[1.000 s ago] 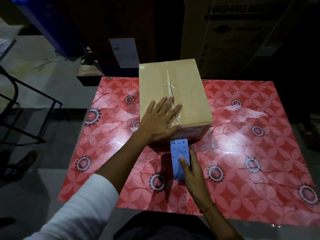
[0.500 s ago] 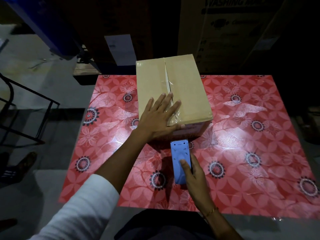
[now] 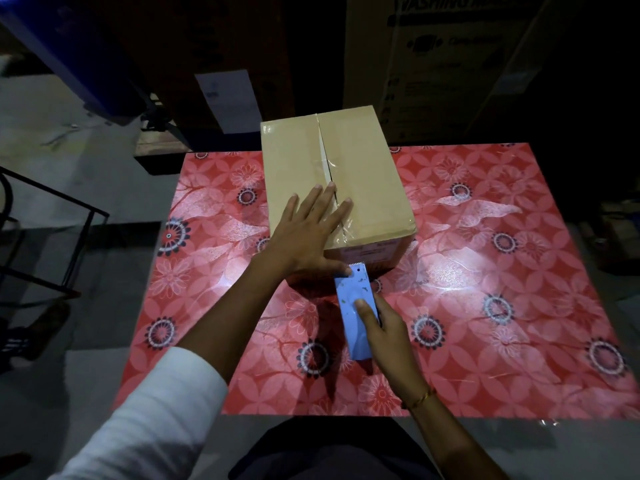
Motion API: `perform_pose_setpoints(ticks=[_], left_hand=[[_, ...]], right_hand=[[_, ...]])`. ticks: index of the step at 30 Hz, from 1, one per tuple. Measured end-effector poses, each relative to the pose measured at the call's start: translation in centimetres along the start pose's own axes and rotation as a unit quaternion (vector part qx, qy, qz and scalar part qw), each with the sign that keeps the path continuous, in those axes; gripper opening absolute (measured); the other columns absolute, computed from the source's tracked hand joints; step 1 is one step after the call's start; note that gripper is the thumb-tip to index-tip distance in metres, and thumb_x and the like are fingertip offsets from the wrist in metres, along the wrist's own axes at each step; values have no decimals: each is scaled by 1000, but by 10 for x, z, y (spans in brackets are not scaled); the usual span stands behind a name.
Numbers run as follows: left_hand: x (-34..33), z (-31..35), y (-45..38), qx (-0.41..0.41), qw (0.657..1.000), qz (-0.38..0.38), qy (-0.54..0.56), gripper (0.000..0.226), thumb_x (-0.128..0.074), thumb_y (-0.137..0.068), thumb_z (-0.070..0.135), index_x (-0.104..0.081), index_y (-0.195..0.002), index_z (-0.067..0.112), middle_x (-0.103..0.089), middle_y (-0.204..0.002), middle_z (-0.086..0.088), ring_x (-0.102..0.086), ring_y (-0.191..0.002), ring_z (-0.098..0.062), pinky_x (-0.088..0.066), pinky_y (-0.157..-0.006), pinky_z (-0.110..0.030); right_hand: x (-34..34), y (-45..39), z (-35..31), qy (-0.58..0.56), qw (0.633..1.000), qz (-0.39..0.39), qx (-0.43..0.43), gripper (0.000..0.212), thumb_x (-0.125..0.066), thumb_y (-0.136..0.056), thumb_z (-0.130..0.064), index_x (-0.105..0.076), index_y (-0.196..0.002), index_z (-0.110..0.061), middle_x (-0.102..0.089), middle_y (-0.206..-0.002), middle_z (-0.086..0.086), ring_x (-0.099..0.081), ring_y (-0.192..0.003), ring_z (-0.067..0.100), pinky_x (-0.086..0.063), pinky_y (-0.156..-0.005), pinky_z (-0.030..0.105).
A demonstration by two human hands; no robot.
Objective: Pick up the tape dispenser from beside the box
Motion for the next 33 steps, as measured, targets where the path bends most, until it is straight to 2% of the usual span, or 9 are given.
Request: perform_pose_setpoints(ticks=[2, 6, 10, 14, 20, 24, 28, 30, 33], left_hand=[[0, 1, 0, 0, 1000, 8, -18, 126, -34, -59, 96, 6, -159, 29, 16, -167, -10, 15, -154, -31, 8, -119, -57], [0, 2, 0, 6, 1000, 15, -27, 124, -41, -64, 93, 6, -159, 29, 15, -167, -10, 14, -154, -32, 6, -120, -57], [0, 1, 0, 11, 999, 15, -29, 123, -47, -66, 92, 4, -159, 29, 14, -168, -10, 13, -154, -31, 5, -120, -58], [1, 1, 0, 12, 1000, 16, -23, 123, -43, -64, 93, 1, -159, 30, 11, -168, -9, 11, -154, -31, 4, -120, -58], [2, 2, -1, 18, 999, 25, -24, 115, -48, -72, 87, 1, -159, 29, 11, -168, -8, 10, -155, -31, 3, -120, -59], [3, 2, 0, 24, 999, 30, -28, 110, -47, -77, 84, -1, -160, 29, 10, -169, -8, 9, -155, -30, 1, -121, -60], [3, 2, -1, 27, 998, 35, -36, 108, -45, -77, 84, -2, -160, 28, 10, -168, -9, 7, -155, -31, -3, -121, -62], [2, 3, 0, 25, 998, 38, -43, 114, -51, -74, 84, -2, -160, 28, 8, -169, -10, 6, -155, -32, -3, -120, -63], [2, 5, 1, 21, 997, 47, -56, 125, -66, -66, 79, -1, -159, 28, 8, -168, -11, 5, -155, -33, -1, -119, -61]], right_hand=[[0, 1, -1, -2, 1000, 4, -6, 34, -55, -101, -35, -64, -132, -22, -74, -115, -6, -70, -100, 2, -51, -77, 15], [0, 1, -5, 12, 1000, 14, -9, 31, -56, -101, -37, -67, -127, -24, -75, -110, -10, -70, -97, 0, -54, -80, 24], [0, 2, -9, 34, 999, 29, -9, 26, -56, -101, -37, -68, -121, -26, -75, -104, -12, -68, -87, -8, -51, -69, 12], [4, 1, -13, 71, 997, 41, -15, 29, -56, -99, -44, -71, -116, -25, -76, -92, -6, -71, -79, 8, -52, -67, 30], [2, -5, -24, 71, 997, 23, -28, 25, -57, -100, -40, -72, -108, -22, -75, -87, -2, -71, -74, 13, -47, -58, 25], [3, -12, -30, 83, 995, 23, -44, 30, -58, -98, -41, -74, -109, -18, -77, -90, 5, -73, -78, 21, -51, -62, 30], [6, -17, -35, 87, 994, 32, -54, 33, -63, -95, -42, -77, -102, -12, -78, -88, 10, -74, -79, 28, -58, -71, 43], [5, -18, -27, 33, 996, 33, -81, 47, -68, -88, -49, -76, -88, -2, -77, -85, 22, -74, -80, 42, -58, -73, 55], [0, -16, 3, 1, 994, 4, -111, 97, -70, -64, -80, -62, -88, 14, -63, -92, 43, -64, -82, 60, -52, -72, 70]])
Point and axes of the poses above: each hand's wrist, its own y-axis away from the middle knuckle, its own x-axis out of the back of the hand, z = x × y, the point moved 7 cm from there along -y, towards the middle knuckle
